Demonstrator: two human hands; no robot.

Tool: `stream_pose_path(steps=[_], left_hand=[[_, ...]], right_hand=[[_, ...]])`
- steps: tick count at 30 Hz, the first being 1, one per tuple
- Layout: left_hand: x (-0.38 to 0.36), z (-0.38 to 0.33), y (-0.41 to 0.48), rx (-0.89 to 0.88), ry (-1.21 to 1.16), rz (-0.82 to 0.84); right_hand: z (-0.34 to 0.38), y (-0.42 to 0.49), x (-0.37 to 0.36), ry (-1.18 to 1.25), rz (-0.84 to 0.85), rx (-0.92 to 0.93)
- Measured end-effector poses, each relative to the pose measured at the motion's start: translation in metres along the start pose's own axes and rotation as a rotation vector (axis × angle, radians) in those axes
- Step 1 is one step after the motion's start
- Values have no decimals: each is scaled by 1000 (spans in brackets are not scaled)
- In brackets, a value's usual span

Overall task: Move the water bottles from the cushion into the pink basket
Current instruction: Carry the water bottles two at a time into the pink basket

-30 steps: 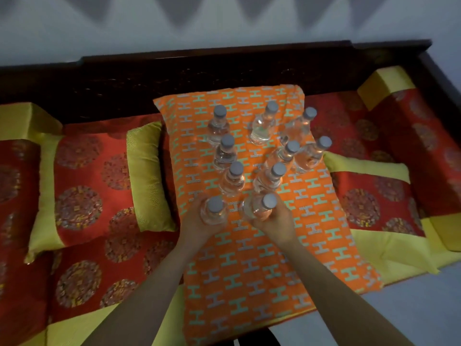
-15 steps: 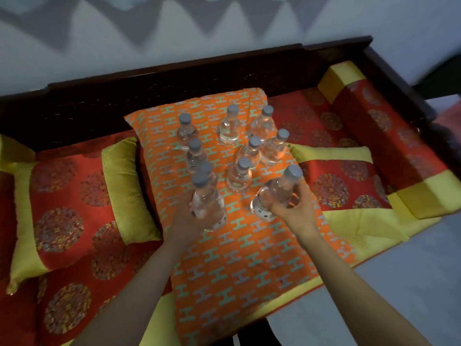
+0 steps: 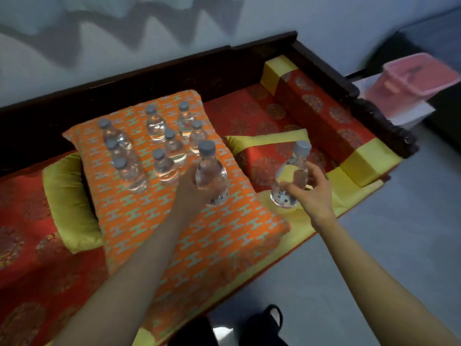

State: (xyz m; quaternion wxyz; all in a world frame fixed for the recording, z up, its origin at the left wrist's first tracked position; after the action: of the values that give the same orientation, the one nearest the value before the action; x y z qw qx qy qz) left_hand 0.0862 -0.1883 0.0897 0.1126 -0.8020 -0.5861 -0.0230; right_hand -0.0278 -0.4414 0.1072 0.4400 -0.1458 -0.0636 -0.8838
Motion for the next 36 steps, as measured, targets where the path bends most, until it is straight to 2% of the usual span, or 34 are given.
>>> stream_pose_path(steps=[8,16,25,30,36], left_hand=[[-181,-66,-13,-41,19,67],[-328,-124,18,-112,50,254],[-493,-165,88,-172,126,409],[-577,-174,130,-140,93,477],[-646,-188,164,-119,128,510]], right_hand=[[-32,29,200,-9,-124,-23],[-61,63,341,30,-289,-62],[-87,144,454,28,-375,-73],[-112,202,501,-18,-402,-125],[-125,266,547,-23,-396,-146]])
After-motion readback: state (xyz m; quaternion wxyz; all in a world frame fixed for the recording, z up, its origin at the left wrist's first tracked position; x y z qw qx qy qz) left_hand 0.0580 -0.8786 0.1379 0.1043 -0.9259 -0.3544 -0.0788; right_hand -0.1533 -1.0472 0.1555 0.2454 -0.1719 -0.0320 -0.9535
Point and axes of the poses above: each hand's wrist, its own y-axis towards the middle knuckle, its own x-axis out of the back of the hand, z = x × y, the point moved 2 cm from there along y, towards the middle knuckle, and after that the axes turned 2 degrees about x, right-handed, at the moved point
